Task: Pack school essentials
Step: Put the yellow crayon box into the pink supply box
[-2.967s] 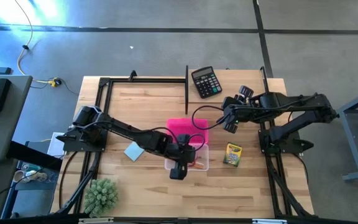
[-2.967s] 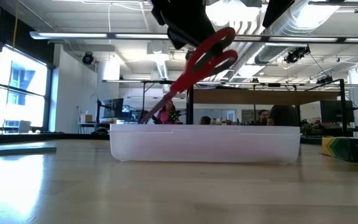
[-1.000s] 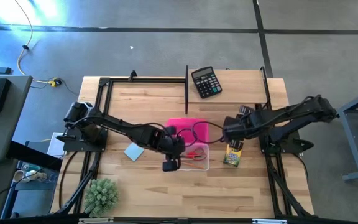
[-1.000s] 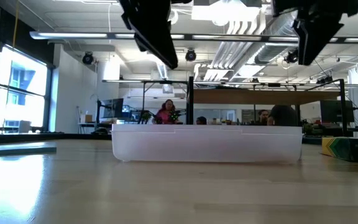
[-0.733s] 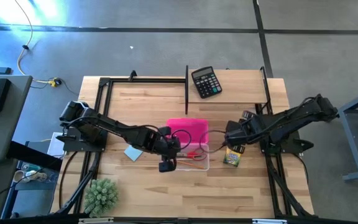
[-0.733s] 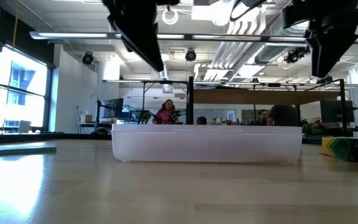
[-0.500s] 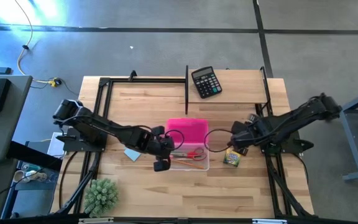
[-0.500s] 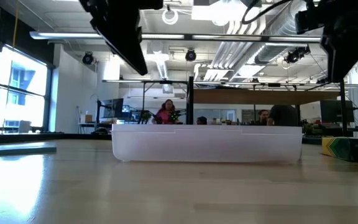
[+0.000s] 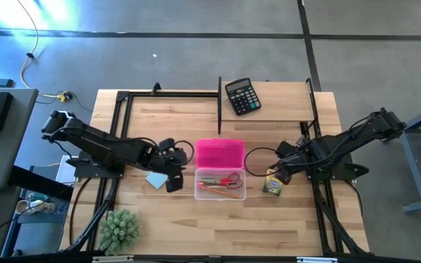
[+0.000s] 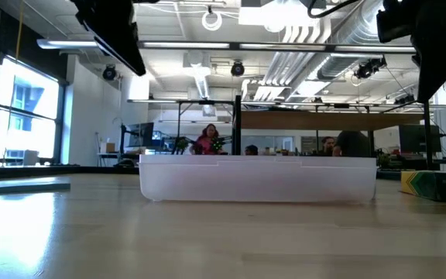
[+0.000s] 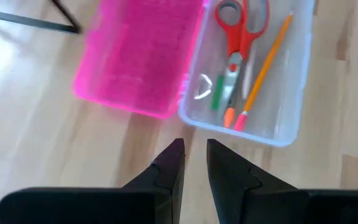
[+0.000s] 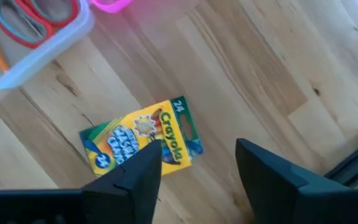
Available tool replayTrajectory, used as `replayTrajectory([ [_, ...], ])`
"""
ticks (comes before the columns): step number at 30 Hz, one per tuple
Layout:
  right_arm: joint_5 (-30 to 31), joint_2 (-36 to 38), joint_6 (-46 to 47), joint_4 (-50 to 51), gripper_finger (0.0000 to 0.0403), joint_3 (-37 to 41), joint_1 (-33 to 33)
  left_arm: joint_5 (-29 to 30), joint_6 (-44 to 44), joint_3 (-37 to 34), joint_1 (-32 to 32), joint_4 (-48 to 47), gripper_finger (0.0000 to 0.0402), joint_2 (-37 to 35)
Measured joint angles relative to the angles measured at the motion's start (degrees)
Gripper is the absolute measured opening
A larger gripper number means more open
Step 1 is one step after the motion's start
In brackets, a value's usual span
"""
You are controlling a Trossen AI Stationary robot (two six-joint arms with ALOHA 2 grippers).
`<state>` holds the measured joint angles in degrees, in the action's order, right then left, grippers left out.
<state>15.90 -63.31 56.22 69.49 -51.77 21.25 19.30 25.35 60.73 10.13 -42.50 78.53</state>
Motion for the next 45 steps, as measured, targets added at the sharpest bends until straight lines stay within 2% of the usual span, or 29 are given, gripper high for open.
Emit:
replayTrajectory([
  [6, 0.0, 0.0, 5.3, -1.3, 0.0256, 0.0, -0.2, 3.8, 0.0, 0.0, -0.6, -4.9, 0.006, -4.2],
  [9, -0.1, 0.0, 14.7, -1.2, 0.0287, 0.0, -0.2, 4.6, 0.6, 0.0, -1.6, -8.3, 0.006, -5.5],
  [13, -3.4, 0.0, 25.6, -1.2, 0.031, 0.0, -0.2, 5.6, -1.6, 0.0, -3.0, -10.9, 0.006, -6.5],
  [18, -7.6, 0.0, 33.8, -1.3, 0.0316, 0.0, -0.2, 5.6, -3.9, 0.0, -5.1, -10.9, 0.006, -7.0],
  [24, -8.1, -0.5, 41.7, -1.4, 0.0316, 0.0, -0.2, 5.5, -4.0, 0.0, -6.9, -10.4, 0.006, -6.9],
  [34, -10.4, -6.0, 44.5, -4.7, 0.0316, 0.0, 1.1, 5.4, -5.0, 0.0, -7.7, -10.4, 0.006, -6.8],
  [45, -10.4, -11.9, 54.6, -9.8, 0.0316, 0.0, 5.5, 5.3, -5.0, 0.0, -7.7, -10.0, 0.006, -6.6],
])
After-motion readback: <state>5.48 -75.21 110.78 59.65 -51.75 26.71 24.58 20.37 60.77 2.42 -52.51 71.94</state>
